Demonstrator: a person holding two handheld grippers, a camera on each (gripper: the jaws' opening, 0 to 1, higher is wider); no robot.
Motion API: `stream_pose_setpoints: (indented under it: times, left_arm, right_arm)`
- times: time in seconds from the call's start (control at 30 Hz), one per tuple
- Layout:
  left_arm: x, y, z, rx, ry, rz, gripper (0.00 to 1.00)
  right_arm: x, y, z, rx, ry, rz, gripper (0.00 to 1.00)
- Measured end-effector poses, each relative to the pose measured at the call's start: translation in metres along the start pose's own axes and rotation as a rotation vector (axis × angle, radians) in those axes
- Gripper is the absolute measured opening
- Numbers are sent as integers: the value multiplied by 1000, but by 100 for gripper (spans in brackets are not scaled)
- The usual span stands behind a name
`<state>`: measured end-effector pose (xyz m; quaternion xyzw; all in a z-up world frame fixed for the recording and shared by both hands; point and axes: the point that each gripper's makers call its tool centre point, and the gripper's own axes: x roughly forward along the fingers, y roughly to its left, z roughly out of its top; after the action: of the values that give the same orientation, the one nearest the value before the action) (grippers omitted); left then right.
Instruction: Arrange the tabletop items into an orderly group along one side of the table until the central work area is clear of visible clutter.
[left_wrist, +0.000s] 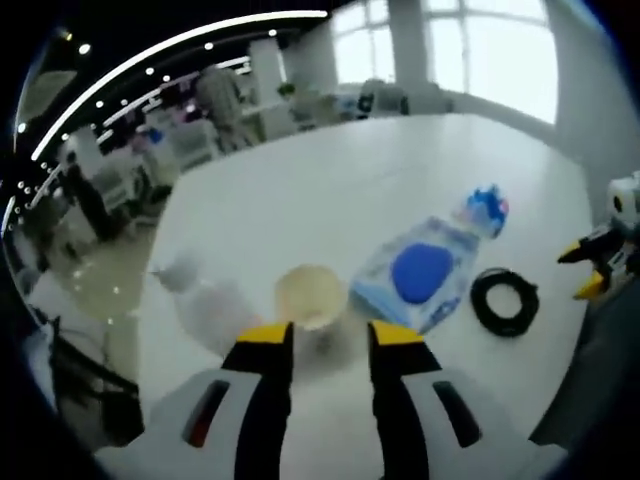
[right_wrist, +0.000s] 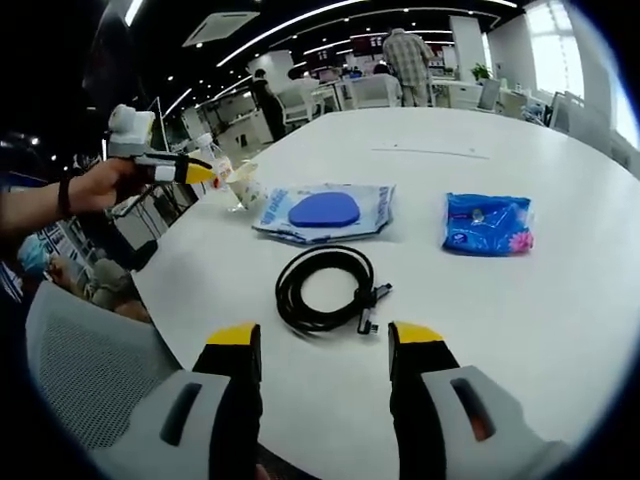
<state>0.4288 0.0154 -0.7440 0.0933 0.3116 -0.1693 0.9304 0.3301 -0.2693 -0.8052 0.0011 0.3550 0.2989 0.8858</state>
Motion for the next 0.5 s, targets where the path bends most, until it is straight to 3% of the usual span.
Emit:
stream_pose_setpoints:
  times: [0.13,0.33,0.5]
  left_arm:
    - [-12,-8,-7,-87,-21,-17,32]
    - [-27,-36,-16,-279,-63,-109,41]
    - [-35,-51,-18,-323,-84,-148,48]
  right_arm:
    - [0,1,0,-3,2,-1,51]
    - [-1,3,-1,-15,10,0,51]
    - [-7,2,7,-19,-21,-10,51]
